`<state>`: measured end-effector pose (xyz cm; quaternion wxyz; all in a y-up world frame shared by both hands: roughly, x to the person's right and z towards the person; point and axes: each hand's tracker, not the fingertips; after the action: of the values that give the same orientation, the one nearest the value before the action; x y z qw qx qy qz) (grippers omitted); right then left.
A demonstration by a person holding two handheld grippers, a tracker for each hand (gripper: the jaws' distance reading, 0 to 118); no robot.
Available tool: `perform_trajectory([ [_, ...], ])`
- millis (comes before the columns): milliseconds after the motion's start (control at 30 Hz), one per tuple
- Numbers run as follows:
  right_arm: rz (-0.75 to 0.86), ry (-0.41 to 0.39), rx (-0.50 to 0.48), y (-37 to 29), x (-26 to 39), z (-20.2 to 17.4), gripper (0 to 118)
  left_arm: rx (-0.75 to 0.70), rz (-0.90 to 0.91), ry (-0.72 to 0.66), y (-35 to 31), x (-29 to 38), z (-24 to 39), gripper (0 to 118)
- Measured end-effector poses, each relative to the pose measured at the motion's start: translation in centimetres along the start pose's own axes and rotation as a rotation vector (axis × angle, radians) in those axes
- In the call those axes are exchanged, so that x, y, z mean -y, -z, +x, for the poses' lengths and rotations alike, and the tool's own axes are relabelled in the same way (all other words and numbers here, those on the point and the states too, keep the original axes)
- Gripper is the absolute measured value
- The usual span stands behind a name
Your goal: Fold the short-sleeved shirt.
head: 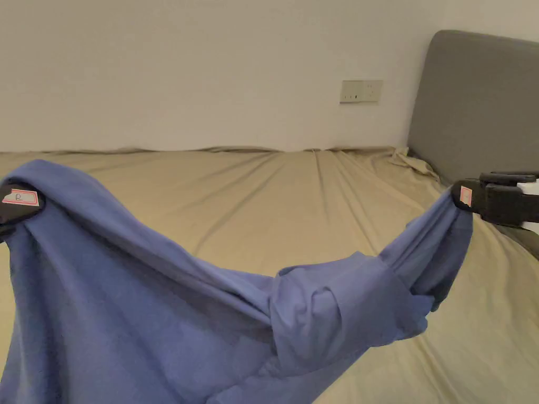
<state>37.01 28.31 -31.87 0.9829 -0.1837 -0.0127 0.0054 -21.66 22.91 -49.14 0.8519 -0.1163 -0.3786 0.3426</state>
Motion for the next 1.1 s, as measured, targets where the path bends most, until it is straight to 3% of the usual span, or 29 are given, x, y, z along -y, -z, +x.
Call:
perform_trajectory([
  [133, 0.061, -0.040, 0.094, -0.2, -4.7, 1.0, 4, -0.003, 0.160, 0.166, -1.2, -4.3, 3.0, 2],
  [367, 0.063, -0.074, 0.243, 5.4, -14.5, 1.6, 4, -0.371, 0.084, 0.169, 5.4, -11.3, 3.1, 2],
  [467, 0.102, -0.083, 0.319, 6.8, -18.3, 1.4, 4, -0.413, 0.136, 0.123, 7.5, -13.7, 2.9, 2],
  [533, 0.104, -0.080, 0.332, 7.2, -20.3, 1.2, 4, -0.390, 0.165, 0.134, 8.6, -15.1, 3.2, 2],
  [767, 0.074, -0.028, 0.357, 9.1, -24.7, 1.9, 4, -0.507, 0.148, 0.131, 12.1, -18.5, 3.2, 2],
  [1100, 0.047, 0.007, 0.407, 11.2, -26.1, 2.1, 4, -0.549, 0.112, 0.156, 14.7, -19.7, 4.2, 2],
])
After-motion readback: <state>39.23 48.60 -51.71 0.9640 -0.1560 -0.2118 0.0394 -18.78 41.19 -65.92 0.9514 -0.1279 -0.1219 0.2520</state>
